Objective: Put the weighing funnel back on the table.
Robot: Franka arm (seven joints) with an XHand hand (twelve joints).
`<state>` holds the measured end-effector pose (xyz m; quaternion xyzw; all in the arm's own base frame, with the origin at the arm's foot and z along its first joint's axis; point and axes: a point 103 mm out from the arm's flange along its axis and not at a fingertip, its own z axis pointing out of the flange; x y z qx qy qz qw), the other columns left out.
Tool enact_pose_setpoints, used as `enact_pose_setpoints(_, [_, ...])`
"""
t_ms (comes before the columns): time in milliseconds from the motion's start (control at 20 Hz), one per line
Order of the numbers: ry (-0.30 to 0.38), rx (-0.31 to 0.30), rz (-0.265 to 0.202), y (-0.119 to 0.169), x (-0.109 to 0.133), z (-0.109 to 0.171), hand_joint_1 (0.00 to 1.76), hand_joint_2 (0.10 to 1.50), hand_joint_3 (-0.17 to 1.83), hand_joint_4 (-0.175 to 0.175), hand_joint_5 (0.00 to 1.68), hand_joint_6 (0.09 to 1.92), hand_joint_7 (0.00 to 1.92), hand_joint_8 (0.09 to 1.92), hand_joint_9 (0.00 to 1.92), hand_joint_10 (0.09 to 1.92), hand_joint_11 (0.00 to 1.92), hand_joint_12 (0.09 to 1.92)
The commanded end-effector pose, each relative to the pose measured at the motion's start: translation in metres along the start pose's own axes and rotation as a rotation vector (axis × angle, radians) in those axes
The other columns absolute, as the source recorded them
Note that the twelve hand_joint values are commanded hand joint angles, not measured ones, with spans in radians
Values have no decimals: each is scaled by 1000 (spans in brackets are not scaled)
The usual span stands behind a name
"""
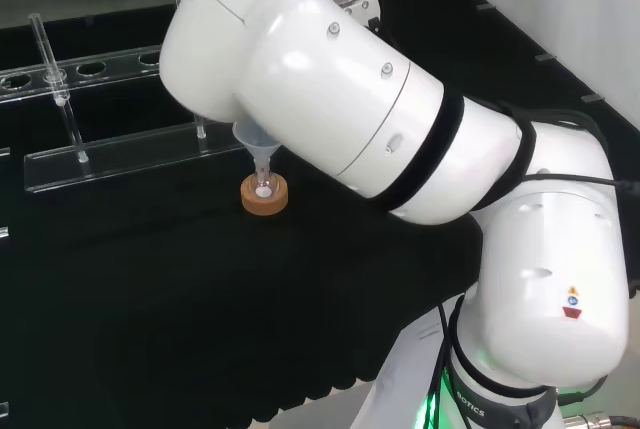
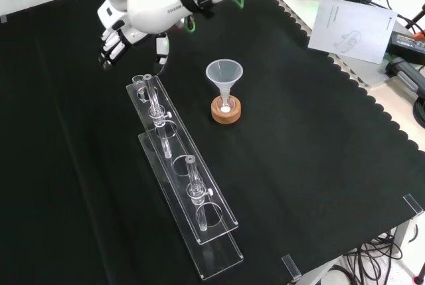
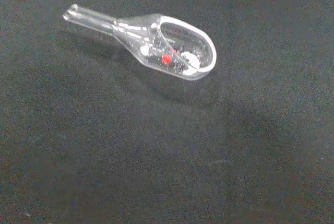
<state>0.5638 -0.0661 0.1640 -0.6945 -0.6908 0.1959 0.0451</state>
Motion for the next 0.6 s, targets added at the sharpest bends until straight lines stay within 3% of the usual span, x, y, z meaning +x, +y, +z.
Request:
enact_pose_setpoints(50, [17, -52, 4, -47, 3, -37, 598, 649, 322, -15, 290, 87, 139, 644, 400, 657, 263, 1356])
enact_pose_setpoints(600, [-5, -99, 28, -100, 4, -67, 600, 673, 303, -14, 327, 87, 171, 627, 435, 633, 287, 1347])
